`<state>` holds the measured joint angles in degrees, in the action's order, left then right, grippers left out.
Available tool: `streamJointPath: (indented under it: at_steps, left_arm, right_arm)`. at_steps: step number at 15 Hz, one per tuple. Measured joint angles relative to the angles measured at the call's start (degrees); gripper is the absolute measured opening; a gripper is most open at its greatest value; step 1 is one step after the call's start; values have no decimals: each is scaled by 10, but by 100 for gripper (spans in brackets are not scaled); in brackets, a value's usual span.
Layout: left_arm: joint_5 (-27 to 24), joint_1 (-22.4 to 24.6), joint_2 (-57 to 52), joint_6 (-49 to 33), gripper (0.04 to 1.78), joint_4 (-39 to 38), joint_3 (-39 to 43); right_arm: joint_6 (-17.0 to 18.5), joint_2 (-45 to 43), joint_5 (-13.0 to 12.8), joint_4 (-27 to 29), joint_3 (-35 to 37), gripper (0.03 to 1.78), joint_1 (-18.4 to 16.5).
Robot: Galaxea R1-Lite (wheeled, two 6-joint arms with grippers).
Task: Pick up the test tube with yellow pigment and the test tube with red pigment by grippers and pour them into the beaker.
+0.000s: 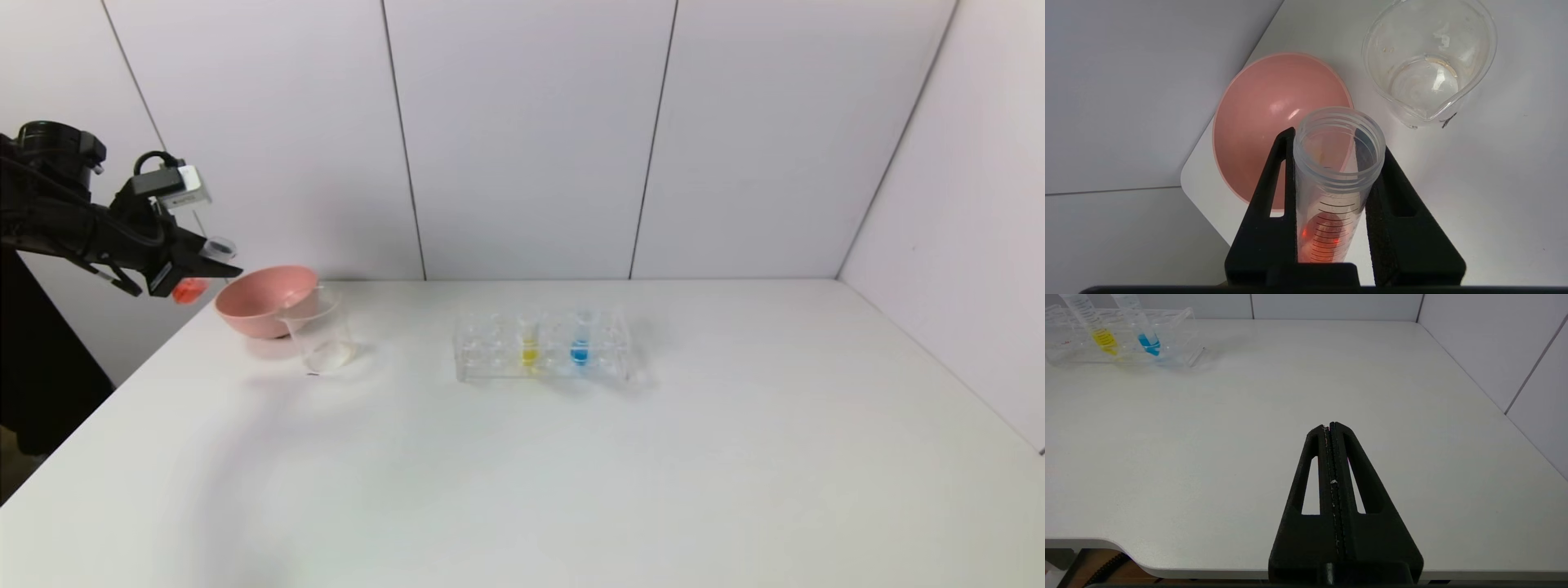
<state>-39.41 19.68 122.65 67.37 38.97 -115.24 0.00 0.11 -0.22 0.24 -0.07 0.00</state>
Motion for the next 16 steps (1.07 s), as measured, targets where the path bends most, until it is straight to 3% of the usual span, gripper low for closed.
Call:
streamJointPath:
  at_steps: [3,13,16]
  left_arm:
    - [24,-9,0,2,48,-7,0]
    - [32,-36,-1,72,49,-16,0]
    - [76,-43,-3,72,48,-12,0]
  right_arm:
    - [0,0,0,0,0,11,0]
    - [0,0,0,0,0,11,0]
    - [0,0,0,0,0,11,0]
